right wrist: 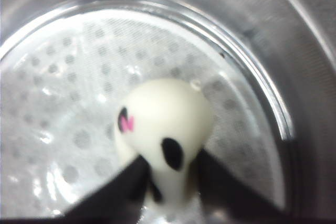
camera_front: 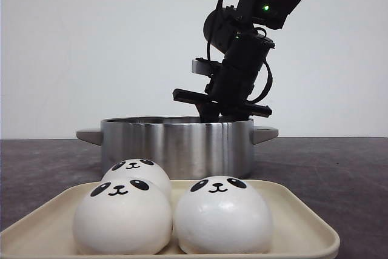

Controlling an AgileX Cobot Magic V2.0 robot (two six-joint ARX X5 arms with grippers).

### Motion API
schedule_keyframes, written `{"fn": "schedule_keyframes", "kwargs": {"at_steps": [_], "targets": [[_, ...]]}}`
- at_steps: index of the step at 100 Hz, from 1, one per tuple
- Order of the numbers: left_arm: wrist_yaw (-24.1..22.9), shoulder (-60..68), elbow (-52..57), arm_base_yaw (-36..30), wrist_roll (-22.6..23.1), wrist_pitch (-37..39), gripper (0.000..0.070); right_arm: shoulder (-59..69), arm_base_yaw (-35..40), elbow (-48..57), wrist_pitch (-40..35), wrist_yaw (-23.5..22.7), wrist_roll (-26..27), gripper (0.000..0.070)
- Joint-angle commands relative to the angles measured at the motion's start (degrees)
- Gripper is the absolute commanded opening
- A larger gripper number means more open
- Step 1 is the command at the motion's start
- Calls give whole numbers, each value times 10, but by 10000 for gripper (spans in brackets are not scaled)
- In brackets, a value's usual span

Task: Steam buns
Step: 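Lift the bun with the right gripper and release it inside the steamer pot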

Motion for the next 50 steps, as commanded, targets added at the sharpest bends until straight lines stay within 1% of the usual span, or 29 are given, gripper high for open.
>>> {"fn": "schedule_keyframes", "kwargs": {"at_steps": [1,19,31,36,40,42,45,48,50], "targets": [[2,1,5,-2,2,0,673,13,4,9,5,13,7,387],[2,1,5,-2,1,-4,673,10,5,24,-7,12,10,390],[3,1,5,-2,-1,-6,669,1,5,70,-37,9,9,390],[3,2,5,-3,-2,-11,657,-5,5,101,-59,8,3,389],[3,2,5,-5,-2,-17,627,-10,5,131,-85,8,-2,382],[3,3,5,-7,-2,-20,615,-14,6,146,-99,8,-4,361],[3,6,5,-11,-2,-25,592,-19,7,169,-122,8,-10,296],[3,10,5,-16,-2,-30,582,-25,10,191,-144,6,-16,188],[2,14,5,-20,-2,-33,583,-30,13,205,-160,6,-21,94]]}}
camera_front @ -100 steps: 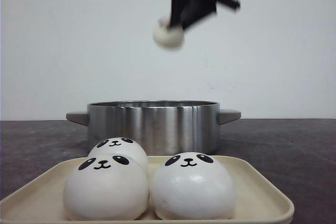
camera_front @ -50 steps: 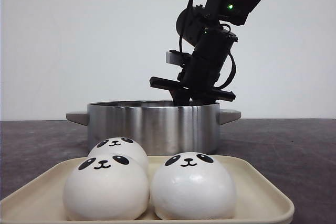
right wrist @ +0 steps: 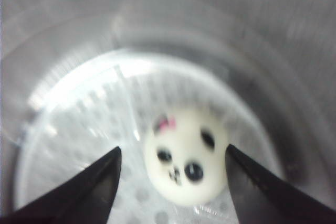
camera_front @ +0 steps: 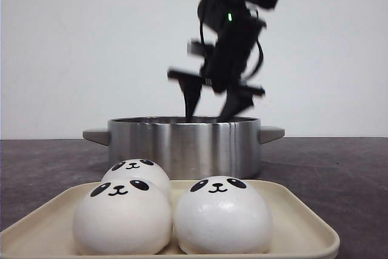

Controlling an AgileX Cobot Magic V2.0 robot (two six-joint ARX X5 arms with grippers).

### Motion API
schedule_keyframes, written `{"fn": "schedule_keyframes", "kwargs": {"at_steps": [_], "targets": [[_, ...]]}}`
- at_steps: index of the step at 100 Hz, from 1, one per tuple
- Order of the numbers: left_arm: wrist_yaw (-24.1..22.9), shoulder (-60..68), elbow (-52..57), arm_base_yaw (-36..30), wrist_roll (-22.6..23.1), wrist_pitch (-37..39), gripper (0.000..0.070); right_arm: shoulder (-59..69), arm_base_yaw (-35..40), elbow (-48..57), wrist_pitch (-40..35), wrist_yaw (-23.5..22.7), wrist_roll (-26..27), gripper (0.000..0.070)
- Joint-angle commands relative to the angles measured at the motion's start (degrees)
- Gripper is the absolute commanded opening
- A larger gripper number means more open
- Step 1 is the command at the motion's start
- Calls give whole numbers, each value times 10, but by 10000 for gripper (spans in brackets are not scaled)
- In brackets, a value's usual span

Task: Steam buns
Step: 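Lift the bun with the right gripper and release it inside the steamer pot, then reach the left gripper down and grasp the farther panda bun nearest it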

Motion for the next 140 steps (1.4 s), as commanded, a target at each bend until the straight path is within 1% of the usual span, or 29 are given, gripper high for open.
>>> {"fn": "schedule_keyframes", "kwargs": {"at_steps": [1,2,4,6,14,20,33,43,51,69,83,93,108,116,119,120,122,132,140], "targets": [[2,13,5,-12,-2,-3,583,-22,11,62,-44,-1,-25,46],[2,16,5,-14,-1,-4,583,-25,12,68,-52,-1,-28,0],[2,21,5,-19,-1,-8,583,-33,16,79,-64,-2,-34,0],[2,28,5,-25,0,-12,583,-42,19,88,-75,-2,-39,16],[-2,66,5,-54,0,-32,585,-91,40,103,-100,2,-49,16],[-15,102,5,-81,-5,-50,586,-136,61,103,-112,9,-57,15],[-51,186,12,-150,-18,-68,586,-238,118,103,-151,70,-61,15],[-77,251,24,-198,-45,-67,586,-310,167,103,-176,110,-66,15],[-95,302,38,-222,-59,-64,586,-358,200,103,-188,135,-63,14],[-122,415,81,-251,-60,-62,593,-438,243,103,-198,184,-41,14],[-127,498,116,-261,-60,-60,593,-476,247,103,-204,216,-35,14],[-143,549,136,-266,-60,-59,593,-493,247,103,-218,243,-35,14],[-154,602,149,-268,-61,-60,592,-506,247,103,-246,259,-29,14],[-154,620,149,-268,-61,-57,584,-508,247,103,-262,259,-24,14],[-155,625,149,-268,-61,-56,568,-508,247,103,-267,259,-24,14],[-155,627,149,-268,-61,-55,548,-508,247,103,-269,259,-24,14],[-155,629,149,-268,-61,-55,530,-509,247,103,-272,259,-23,14],[-156,638,149,-268,-61,-51,337,-510,247,103,-283,259,-19,14],[-161,639,149,-268,-61,-44,209,-510,247,103,-285,259,-12,13]]}}
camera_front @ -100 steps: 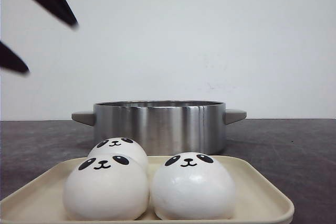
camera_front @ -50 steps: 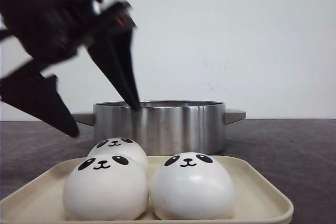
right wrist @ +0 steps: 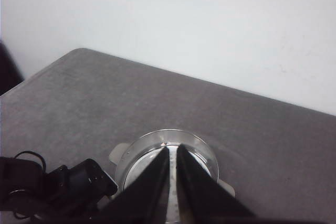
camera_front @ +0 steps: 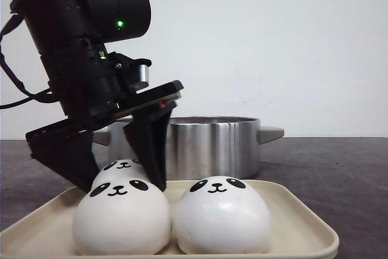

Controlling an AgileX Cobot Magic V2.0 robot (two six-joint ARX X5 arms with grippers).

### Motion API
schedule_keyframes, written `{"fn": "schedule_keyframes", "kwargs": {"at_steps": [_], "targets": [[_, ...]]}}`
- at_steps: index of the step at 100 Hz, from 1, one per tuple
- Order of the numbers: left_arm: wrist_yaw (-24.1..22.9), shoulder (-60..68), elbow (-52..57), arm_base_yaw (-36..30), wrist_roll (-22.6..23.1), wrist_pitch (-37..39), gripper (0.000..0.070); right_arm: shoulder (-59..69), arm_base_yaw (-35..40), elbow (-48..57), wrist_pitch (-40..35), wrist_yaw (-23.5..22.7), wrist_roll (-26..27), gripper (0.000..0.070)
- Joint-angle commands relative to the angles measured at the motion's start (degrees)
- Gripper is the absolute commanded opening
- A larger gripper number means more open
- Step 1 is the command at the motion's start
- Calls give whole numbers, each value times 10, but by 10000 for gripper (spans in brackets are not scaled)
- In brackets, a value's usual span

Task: Steam buns
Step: 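Reach the left gripper down and grasp the farther panda bun nearest it, then lift the bun with the left gripper and release it inside the steamer pot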

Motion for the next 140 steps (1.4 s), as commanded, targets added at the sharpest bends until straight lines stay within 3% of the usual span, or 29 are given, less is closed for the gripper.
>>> {"fn": "schedule_keyframes", "kwargs": {"at_steps": [1,6,34,46,59,69,87,116,124,140], "targets": [[-5,18,5,-6,-2,3,186,4,6,13,3,2,16,14],[-6,18,5,-7,-2,3,0,4,6,13,4,1,16,13],[0,-90,68,-43,31,-63,10,4,6,13,5,1,15,13],[-84,-143,138,-54,54,-37,10,4,6,13,6,1,15,14],[-146,-134,216,-34,123,3,10,4,6,13,9,1,15,14],[-144,-99,254,1,149,22,10,4,6,13,8,-1,15,14],[-121,-9,270,53,149,45,10,7,6,13,7,-1,15,14],[-121,138,270,77,149,84,13,19,6,12,-3,2,15,14],[-121,164,270,80,148,92,74,23,6,12,-7,1,15,14],[-121,192,270,81,148,96,411,31,6,12,-19,2,13,14]]}}
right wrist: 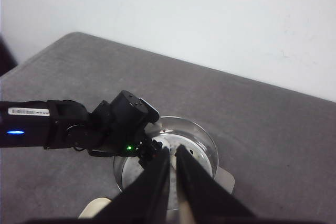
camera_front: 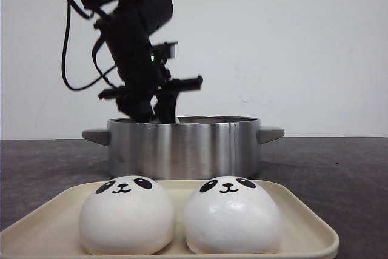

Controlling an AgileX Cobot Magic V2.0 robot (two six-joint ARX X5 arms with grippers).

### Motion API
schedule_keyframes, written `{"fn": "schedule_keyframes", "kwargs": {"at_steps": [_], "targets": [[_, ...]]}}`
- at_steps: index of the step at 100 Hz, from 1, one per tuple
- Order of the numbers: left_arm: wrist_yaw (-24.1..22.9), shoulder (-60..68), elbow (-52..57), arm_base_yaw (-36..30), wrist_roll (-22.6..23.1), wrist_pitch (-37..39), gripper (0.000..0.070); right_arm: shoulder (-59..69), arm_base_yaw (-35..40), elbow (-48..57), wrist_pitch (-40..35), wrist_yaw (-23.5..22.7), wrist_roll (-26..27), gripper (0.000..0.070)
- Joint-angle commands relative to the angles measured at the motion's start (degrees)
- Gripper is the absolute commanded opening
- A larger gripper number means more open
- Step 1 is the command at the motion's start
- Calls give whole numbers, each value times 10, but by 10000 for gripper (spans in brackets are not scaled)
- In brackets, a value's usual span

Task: Steam buns
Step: 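Lift the bun with the left gripper and release it inside the steamer pot, then lower the right gripper and grasp the nearer panda bun on its side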

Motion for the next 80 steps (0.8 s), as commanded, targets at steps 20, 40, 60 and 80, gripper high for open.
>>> {"fn": "schedule_keyframes", "kwargs": {"at_steps": [20,40,60,80], "targets": [[0,15,12,-1,9,25,499,18,6,12,-9,2,2,14],[-2,13,37,2,9,5,638,33,6,4,-31,0,2,14],[-6,-28,71,2,-6,-51,637,31,6,-85,-41,-9,2,14],[-6,-150,71,-2,-37,-94,637,26,6,-267,-2,-103,59,14]]}}
